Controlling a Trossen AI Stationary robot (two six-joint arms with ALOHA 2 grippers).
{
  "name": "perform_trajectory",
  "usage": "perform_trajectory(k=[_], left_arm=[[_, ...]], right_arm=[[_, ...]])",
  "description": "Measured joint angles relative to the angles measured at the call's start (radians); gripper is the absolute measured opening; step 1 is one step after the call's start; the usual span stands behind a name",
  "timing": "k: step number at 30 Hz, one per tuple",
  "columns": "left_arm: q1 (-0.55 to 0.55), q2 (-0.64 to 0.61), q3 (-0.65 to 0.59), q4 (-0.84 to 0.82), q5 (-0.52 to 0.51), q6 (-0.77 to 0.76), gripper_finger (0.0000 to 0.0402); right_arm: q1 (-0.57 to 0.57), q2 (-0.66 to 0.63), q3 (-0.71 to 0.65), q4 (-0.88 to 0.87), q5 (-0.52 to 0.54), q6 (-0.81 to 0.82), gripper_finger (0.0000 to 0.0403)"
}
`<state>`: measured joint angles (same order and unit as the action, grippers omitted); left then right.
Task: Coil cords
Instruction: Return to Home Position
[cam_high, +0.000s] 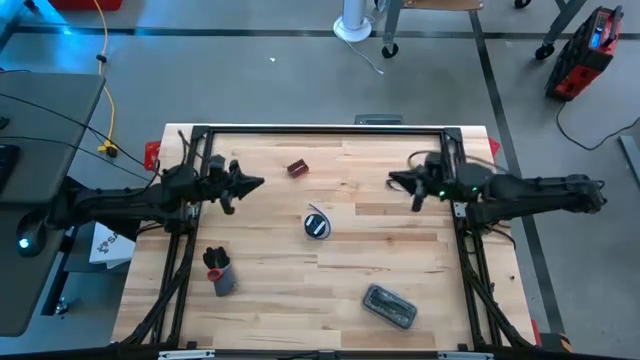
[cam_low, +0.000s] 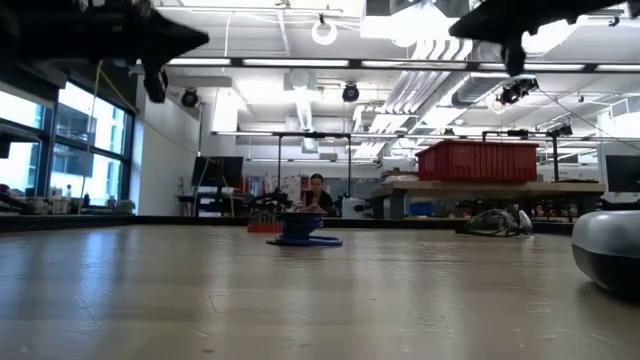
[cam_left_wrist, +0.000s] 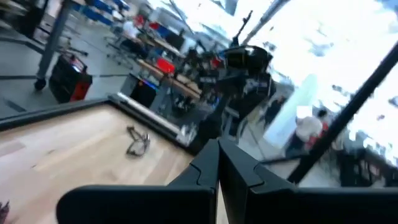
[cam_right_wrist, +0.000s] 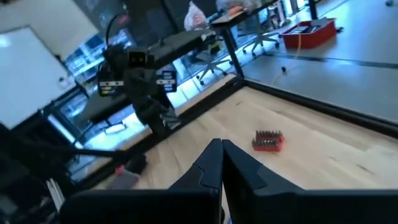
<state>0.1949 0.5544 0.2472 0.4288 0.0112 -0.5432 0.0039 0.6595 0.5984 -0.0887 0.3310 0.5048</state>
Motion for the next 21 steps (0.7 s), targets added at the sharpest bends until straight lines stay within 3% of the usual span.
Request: perform_trajectory(k=[6, 16, 21], left_arm=[[-0.001, -0.019, -0.126, 0.006, 0.036, 0.124, 0.0000], [0.002, -0.023, -0.237, 0.000, 0.076, 0.310, 0.0000], [0.002, -0.022, -0.237, -0.001, 0.076, 0.350, 0.0000]], right_arm=[[0.058, 0.103, -0.150, 0.288, 0.042, -0.087, 0.0000], [0.116, 0.184, -0.260, 0.417, 0.056, -0.217, 0.0000], [0.121, 0.240, -0.348, 0.607, 0.025, -0.262, 0.0000]])
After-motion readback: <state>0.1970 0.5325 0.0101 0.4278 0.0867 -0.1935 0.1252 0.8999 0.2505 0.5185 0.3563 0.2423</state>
